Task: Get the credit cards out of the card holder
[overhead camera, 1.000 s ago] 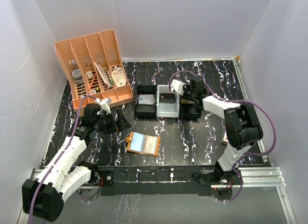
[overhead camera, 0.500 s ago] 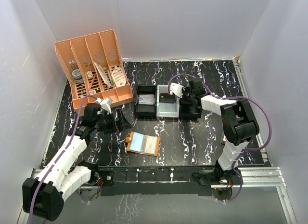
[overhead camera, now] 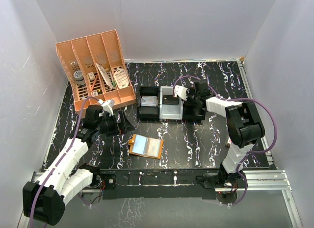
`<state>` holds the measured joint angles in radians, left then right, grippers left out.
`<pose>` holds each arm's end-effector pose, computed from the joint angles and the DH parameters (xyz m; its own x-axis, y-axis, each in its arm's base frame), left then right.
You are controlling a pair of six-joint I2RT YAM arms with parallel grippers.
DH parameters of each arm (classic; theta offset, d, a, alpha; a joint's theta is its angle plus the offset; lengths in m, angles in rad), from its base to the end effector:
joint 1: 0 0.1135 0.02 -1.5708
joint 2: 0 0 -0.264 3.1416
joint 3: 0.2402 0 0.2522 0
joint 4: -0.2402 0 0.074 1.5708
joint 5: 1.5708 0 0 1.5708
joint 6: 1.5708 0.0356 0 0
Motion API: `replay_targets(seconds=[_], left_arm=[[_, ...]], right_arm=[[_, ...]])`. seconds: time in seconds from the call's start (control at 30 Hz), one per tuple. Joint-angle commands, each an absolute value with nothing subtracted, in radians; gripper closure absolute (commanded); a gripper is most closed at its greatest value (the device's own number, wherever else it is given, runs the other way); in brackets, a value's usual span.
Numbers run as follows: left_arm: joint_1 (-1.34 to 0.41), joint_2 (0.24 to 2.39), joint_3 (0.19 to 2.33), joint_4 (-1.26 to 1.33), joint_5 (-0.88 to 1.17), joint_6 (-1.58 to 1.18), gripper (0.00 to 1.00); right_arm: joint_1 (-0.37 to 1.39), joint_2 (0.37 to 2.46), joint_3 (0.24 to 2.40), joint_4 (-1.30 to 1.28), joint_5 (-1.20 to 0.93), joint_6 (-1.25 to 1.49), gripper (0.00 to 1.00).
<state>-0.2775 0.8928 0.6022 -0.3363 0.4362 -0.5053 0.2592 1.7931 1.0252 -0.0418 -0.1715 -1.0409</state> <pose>0.1809 -0.0672 0.2441 -0.7732 -0.2359 -0.5887 0.2321 0.7585 -0.6089 0.3574 0.1010 0.1650 -0.0377 -0.8896 -0.4552 -0.7891 0.3060 -0.5327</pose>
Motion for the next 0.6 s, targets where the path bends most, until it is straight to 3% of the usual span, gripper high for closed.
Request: replay_targets(seconds=[0.0, 0.57], left_arm=[[-0.273, 0.876, 0.601, -0.339, 0.448, -0.502, 0.01], [-0.274, 0.882, 0.598, -0.336, 0.463, -0.508, 0.01]], right_arm=[[0.24, 1.784, 1.018, -0.021, -0.239, -1.021, 0.82], [0.214, 1.809, 1.108, -0.142, -0.268, -0.963, 0.66]])
